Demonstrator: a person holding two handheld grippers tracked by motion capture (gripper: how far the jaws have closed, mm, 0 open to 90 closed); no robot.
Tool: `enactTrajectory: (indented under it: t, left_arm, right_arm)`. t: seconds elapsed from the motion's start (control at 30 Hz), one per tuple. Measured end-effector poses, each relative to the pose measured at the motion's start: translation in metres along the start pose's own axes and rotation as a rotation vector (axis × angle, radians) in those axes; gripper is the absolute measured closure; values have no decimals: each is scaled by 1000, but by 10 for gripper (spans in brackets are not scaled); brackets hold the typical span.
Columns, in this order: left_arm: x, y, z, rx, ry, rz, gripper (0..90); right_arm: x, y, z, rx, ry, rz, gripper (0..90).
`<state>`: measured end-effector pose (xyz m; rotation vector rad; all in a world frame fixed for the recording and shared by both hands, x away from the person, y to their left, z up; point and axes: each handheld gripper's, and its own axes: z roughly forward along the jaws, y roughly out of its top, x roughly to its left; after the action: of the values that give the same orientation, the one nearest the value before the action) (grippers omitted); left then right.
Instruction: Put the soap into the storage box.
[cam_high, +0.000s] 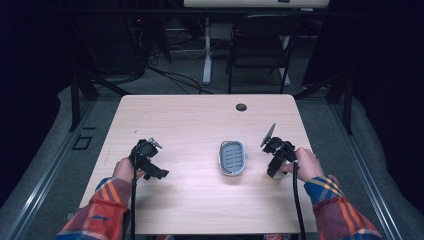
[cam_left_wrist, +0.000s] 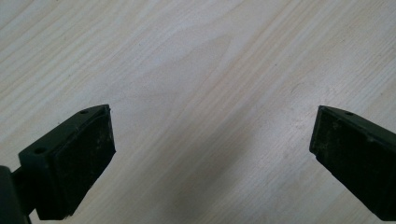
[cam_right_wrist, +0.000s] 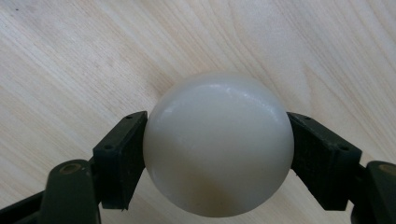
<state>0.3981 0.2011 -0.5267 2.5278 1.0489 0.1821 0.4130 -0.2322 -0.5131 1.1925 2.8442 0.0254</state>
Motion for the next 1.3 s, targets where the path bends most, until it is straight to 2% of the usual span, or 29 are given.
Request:
enactTrajectory:
  t: [0.13, 0.23, 0.3, 0.57, 0.67, 0.9, 1.3]
  left_arm:
    - [0, 0, 0, 2, -2, 0, 0]
    - [0, 0, 0, 2, -2, 0, 0]
    - [0, 0, 0, 1, -2, -2, 0]
    - [0, 0, 0, 0, -3, -1, 0]
    - [0, 0, 0, 0, -3, -1, 0]
    - [0, 0, 0, 1, -4, 1, 0]
    - [0, 0, 0, 0, -5, 2, 0]
  right_arm:
    - [3, 4, -3, 2, 3, -9, 240]
    - [5, 8, -5, -22, 5, -13, 240]
    - [5, 9, -8, -5, 6, -21, 240]
    - [8, 19, -13, -2, -6, -49, 241]
    - [9, 20, -14, -8, 2, -45, 241]
    - [9, 26, -22, -1, -18, -64, 241]
    - [7, 33, -35, -10, -24, -65, 241]
